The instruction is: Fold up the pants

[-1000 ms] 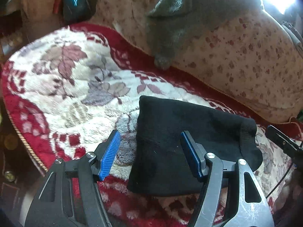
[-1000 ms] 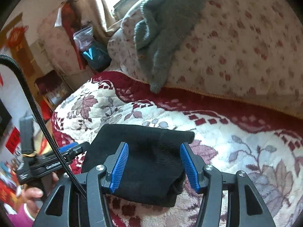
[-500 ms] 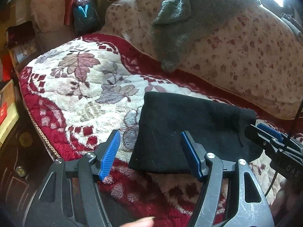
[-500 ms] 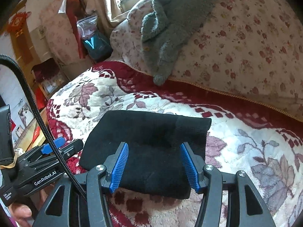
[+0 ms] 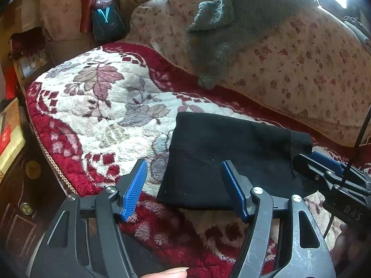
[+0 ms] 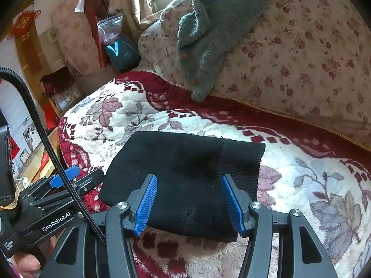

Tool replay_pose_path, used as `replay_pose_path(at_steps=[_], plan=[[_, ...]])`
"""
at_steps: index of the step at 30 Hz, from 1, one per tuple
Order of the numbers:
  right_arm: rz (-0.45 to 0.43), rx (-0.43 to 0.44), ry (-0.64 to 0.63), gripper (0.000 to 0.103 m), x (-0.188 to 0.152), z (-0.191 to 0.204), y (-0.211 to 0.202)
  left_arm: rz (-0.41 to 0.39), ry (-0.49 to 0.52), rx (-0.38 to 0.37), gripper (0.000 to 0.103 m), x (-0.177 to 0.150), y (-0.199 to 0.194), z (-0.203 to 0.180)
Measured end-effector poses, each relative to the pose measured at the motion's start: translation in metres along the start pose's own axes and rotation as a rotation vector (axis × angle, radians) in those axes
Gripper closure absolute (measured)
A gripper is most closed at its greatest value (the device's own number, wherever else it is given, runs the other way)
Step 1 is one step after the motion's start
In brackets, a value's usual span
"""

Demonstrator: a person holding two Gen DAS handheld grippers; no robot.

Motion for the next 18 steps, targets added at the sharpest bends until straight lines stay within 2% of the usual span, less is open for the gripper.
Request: replay_pose_path(at_steps=[18], plan=[[0.021,0.011,-0.012,0.048,-0.0014,0.0056,0.0095,-0.002,0.012,-0.004,0.037,-0.0002,0.0012,-0.0041]])
Point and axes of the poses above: each gripper's, at about its wrist camera, not at the fingertips, and y roughly the way its jaws point, z to its left, x to its top, the point moved 9 cm from there along y, roughly the way its jaws point, and after that the axes turned 2 degrees about -y, right-handed, at the moved point
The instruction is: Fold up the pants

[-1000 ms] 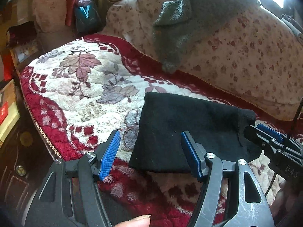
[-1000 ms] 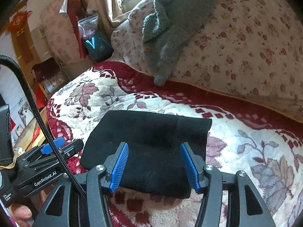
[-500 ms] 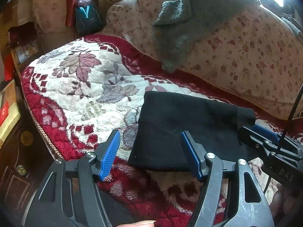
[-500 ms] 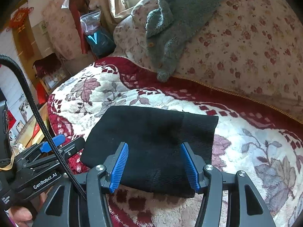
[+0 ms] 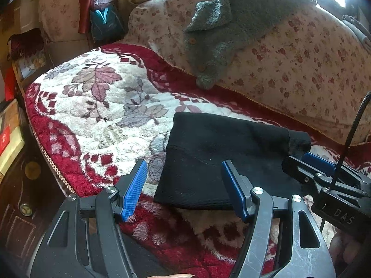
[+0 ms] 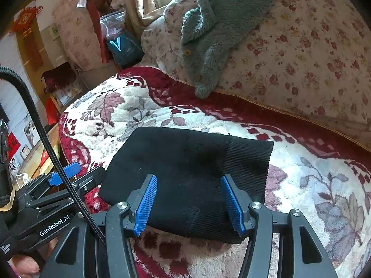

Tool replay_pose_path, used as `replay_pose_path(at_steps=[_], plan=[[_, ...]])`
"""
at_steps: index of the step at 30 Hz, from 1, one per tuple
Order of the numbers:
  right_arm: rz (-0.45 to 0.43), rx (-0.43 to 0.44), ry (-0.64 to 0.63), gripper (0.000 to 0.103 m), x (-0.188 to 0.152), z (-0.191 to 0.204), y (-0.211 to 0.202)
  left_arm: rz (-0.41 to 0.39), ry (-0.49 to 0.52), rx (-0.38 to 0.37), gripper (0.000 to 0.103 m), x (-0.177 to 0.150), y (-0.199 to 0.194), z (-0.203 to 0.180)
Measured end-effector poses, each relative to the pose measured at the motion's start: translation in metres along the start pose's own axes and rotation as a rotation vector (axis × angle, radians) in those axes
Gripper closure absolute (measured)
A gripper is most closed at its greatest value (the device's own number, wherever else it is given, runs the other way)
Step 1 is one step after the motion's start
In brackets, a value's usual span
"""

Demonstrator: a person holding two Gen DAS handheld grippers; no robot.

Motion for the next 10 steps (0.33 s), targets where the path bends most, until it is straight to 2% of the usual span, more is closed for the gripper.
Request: replay_pose_path(at_steps=[10], plan=[[-0.001,0.006,0.017,0.048,-0.0031,-0.0045,-0.0032,-0.043,0.009,-0.006,0.037,0.0052,-0.0073,-0.0071]])
Point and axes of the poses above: each gripper's, at about its wrist camera, not at the fingertips, and y roughly the way its jaws point, z to its left, x to its top, the point moved 9 cm from there along y, roughly the way its jaws point, and after that the axes turned 2 degrees about -y, right-handed, at the moved point
